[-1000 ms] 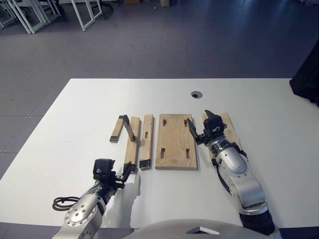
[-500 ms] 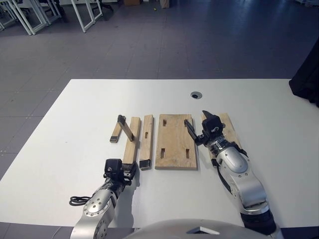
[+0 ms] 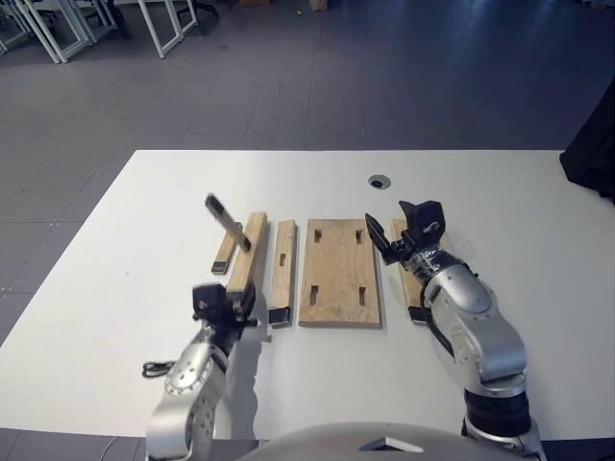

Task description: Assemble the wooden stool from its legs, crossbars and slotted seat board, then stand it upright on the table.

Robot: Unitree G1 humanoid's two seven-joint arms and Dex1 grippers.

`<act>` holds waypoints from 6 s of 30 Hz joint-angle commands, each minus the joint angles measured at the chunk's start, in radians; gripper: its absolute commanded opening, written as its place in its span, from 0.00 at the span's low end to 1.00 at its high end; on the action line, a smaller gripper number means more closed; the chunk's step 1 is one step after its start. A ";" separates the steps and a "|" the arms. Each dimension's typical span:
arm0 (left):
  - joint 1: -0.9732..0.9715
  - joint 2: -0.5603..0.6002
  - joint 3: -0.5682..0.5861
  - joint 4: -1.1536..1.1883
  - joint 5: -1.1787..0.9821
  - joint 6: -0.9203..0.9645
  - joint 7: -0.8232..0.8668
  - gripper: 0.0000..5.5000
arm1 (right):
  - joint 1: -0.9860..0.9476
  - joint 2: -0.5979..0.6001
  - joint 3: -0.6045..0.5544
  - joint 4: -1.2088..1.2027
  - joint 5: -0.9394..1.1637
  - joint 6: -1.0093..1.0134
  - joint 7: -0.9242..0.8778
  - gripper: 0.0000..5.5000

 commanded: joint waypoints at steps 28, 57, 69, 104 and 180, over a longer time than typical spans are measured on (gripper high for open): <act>-0.276 0.173 0.025 0.010 -1.390 0.275 0.097 0.37 | -0.339 -0.086 -0.282 0.266 1.723 0.220 -0.522 0.80; -0.159 0.474 0.067 0.102 -1.329 0.384 -0.252 0.69 | -0.431 -0.408 -0.288 0.442 1.770 0.224 -0.233 0.36; -0.463 0.742 -0.646 0.064 0.145 0.081 -0.347 0.69 | -0.444 -0.456 -0.319 0.485 1.488 0.164 -0.179 0.36; -0.348 0.951 -0.572 0.146 0.467 -0.074 -0.861 0.69 | -0.238 -0.509 -0.124 0.480 0.828 0.084 0.381 0.36; -0.274 0.662 -0.437 -0.025 0.389 0.238 -0.728 0.69 | -0.111 -0.795 -0.005 0.322 0.338 0.088 0.692 0.68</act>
